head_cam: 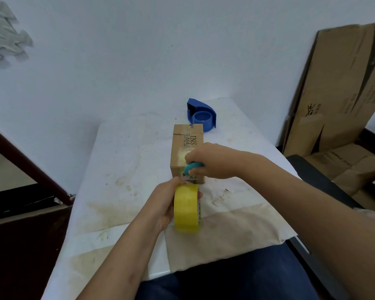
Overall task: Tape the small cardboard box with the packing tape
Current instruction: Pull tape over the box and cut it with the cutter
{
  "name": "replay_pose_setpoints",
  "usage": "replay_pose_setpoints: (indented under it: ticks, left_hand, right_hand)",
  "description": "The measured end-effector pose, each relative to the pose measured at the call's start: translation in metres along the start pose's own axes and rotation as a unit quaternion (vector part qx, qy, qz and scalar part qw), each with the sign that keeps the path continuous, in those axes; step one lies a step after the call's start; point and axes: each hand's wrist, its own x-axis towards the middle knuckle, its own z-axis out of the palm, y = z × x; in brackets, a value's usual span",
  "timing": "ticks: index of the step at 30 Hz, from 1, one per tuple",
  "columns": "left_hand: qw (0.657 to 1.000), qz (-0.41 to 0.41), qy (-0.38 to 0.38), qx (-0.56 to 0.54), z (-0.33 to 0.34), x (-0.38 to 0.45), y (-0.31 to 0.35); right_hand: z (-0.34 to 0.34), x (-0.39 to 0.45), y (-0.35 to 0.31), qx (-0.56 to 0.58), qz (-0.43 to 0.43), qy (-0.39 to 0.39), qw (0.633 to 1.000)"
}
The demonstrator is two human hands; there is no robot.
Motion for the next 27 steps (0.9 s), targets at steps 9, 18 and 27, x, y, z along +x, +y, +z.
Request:
replay_pose_setpoints:
  ticks: [9, 18, 27]
  left_hand:
    - [1.000, 0.003, -0.002, -0.008, 0.000, -0.004, 0.000]
    - [1.000, 0.018, 0.007, 0.009, 0.002, -0.005, -0.001]
    - [1.000, 0.027, 0.011, 0.012, 0.001, -0.005, -0.003]
  right_hand:
    - [0.000, 0.001, -0.006, -0.029, 0.004, -0.004, 1.000]
    - [0.000, 0.004, -0.016, -0.063, 0.022, -0.010, 0.998]
    - [0.007, 0.006, -0.017, -0.096, 0.023, -0.016, 0.995]
